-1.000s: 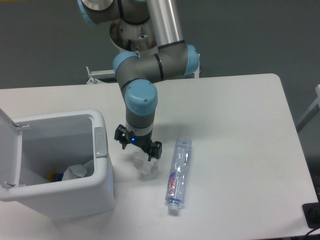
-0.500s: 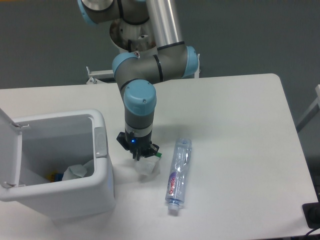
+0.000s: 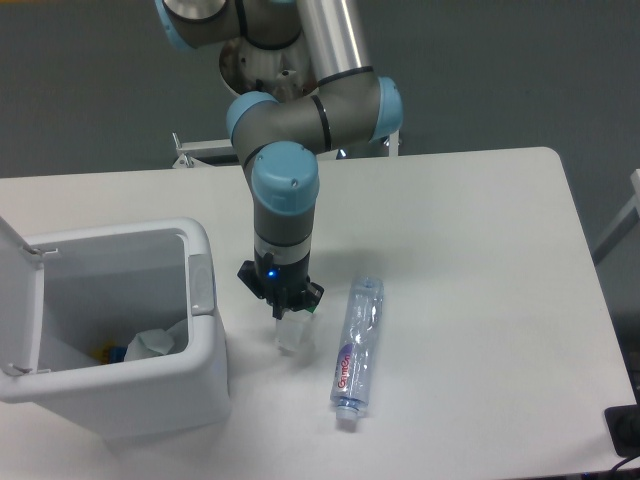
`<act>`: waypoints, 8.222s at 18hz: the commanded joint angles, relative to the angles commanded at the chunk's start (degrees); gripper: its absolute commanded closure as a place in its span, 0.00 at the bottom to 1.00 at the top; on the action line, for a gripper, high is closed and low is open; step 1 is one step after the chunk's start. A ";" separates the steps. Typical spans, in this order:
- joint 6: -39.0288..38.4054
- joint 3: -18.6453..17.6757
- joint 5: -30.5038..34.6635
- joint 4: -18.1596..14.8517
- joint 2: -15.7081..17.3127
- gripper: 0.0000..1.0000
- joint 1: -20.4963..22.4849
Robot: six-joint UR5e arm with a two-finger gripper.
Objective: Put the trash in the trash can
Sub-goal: 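Close the gripper on the wrapper and lift it off the table, then carry the wrapper over the white trash bin opening, then open the gripper to drop the wrapper into the bin, then move the gripper down over the clear water bottle with red label, then close the gripper around the bottle and lift it, then carry the bottle over the trash bin opening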
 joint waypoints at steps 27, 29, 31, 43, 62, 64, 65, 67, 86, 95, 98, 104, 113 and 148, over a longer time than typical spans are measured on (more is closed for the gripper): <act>-27.25 11.61 -29.73 0.88 13.46 1.00 -3.23; -27.25 10.64 -29.73 0.88 12.59 1.00 -4.20; -27.33 10.38 -29.38 0.70 11.01 1.00 -6.13; -27.07 14.15 -26.04 0.70 10.47 0.00 -3.87; -12.40 15.82 -8.20 -0.44 -10.87 0.00 7.05; -10.04 15.48 -8.02 -0.44 -12.81 0.00 6.61; -8.71 15.04 -7.94 -0.44 -13.25 0.00 6.52; -4.85 12.85 -8.20 -0.18 -13.78 0.00 6.43; 1.23 12.57 2.34 2.99 -21.43 0.00 3.70; 1.14 12.66 4.28 2.90 -21.70 0.41 3.18; 0.79 12.66 4.28 2.90 -21.70 0.55 3.18; 0.79 12.75 4.19 3.51 -21.26 0.55 3.09; 0.79 13.27 1.49 4.66 -17.06 0.58 4.66; -31.55 27.52 -19.27 11.07 -2.89 0.57 -11.23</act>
